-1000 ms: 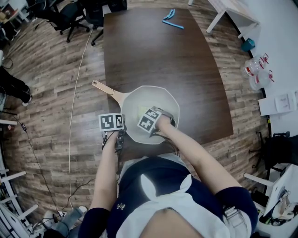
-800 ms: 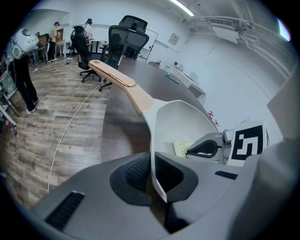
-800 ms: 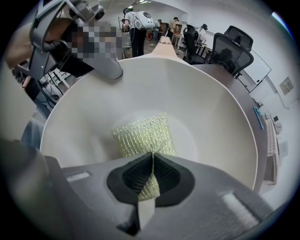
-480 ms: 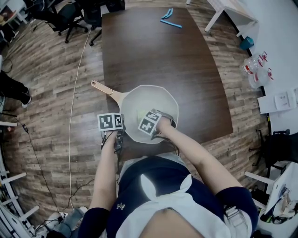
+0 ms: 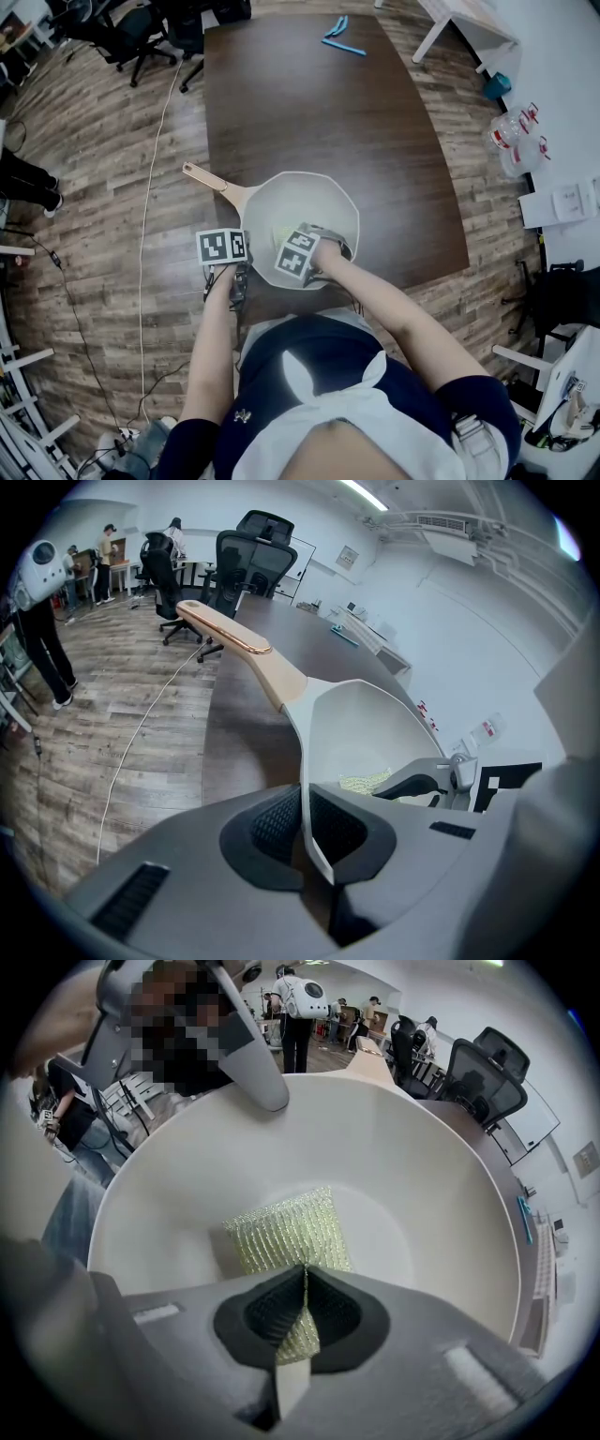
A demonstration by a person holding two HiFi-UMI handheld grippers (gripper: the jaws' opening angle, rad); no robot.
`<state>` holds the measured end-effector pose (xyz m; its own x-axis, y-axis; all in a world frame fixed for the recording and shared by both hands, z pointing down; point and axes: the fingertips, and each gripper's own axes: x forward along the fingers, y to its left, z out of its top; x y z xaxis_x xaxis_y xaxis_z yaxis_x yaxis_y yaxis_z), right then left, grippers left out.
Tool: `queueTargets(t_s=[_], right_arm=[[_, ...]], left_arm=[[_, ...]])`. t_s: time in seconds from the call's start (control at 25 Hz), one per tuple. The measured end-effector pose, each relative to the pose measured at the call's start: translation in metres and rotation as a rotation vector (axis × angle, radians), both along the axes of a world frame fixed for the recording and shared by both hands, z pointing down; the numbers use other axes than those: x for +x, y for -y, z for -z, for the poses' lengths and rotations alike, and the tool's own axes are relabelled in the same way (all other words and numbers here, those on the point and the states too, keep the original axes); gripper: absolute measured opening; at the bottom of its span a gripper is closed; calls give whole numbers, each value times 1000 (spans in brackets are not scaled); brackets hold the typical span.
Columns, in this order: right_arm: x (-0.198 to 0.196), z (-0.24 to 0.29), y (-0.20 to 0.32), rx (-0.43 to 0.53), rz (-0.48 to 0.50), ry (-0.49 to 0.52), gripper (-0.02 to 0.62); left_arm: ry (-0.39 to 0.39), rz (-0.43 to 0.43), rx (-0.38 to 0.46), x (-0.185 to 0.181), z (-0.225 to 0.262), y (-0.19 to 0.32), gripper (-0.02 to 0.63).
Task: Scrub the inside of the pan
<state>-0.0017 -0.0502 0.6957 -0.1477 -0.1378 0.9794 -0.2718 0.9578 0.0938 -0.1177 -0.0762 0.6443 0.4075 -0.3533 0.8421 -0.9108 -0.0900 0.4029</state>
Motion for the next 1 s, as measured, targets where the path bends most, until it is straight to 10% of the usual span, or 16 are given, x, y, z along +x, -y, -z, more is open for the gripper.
queueTargets(t_s=[1.0], right_arm=[[-12, 1, 21, 134, 49, 21, 14]], left_arm=[[-14, -2, 2, 1, 0, -1, 18]])
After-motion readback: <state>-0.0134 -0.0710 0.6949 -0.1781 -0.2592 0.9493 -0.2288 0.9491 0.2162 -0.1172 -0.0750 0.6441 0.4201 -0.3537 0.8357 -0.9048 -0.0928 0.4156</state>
